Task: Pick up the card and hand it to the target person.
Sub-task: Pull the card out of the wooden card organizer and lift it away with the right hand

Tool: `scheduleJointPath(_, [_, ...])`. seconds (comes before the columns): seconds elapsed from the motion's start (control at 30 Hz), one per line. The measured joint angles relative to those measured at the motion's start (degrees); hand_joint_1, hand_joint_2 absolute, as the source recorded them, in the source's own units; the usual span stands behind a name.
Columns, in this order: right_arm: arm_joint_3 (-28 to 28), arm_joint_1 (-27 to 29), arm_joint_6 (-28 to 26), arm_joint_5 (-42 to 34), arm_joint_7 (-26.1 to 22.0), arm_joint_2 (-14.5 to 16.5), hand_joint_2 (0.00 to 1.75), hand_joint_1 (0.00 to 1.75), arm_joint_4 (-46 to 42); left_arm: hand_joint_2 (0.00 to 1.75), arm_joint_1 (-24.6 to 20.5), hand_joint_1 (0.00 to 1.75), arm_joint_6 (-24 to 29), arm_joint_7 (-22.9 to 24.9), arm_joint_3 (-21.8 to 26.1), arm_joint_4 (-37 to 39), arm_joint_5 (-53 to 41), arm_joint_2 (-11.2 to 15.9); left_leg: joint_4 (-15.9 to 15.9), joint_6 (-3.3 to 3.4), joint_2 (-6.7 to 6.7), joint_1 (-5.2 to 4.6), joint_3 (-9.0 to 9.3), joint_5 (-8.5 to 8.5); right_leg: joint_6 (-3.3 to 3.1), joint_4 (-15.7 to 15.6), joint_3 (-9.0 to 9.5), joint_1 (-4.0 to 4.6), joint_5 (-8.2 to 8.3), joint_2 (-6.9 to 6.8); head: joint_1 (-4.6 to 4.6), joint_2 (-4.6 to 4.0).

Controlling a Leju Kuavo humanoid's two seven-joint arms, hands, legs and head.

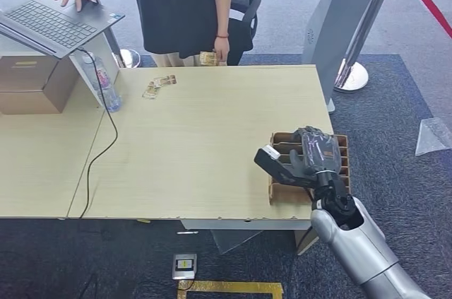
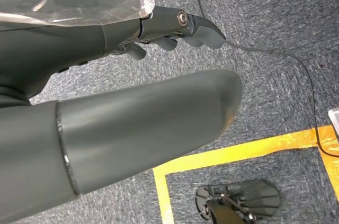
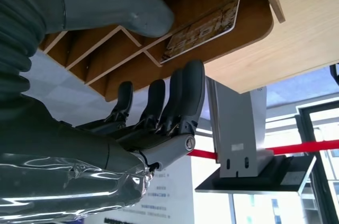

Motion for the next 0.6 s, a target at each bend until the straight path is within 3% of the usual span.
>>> scheduleJointPath(0.6, [0.3, -0.6, -0.3, 1.1, 1.8, 0.0, 1.75, 0.99, 1.4, 0.0, 0.0, 0.0, 0.0, 0.0, -0.6, 0.0, 0.0, -0.1, 0.0, 0.0, 0.0, 0.0, 0.01, 0.0, 0.0, 0.0, 0.0, 0.0, 0.0, 0.0, 0.0, 0.0])
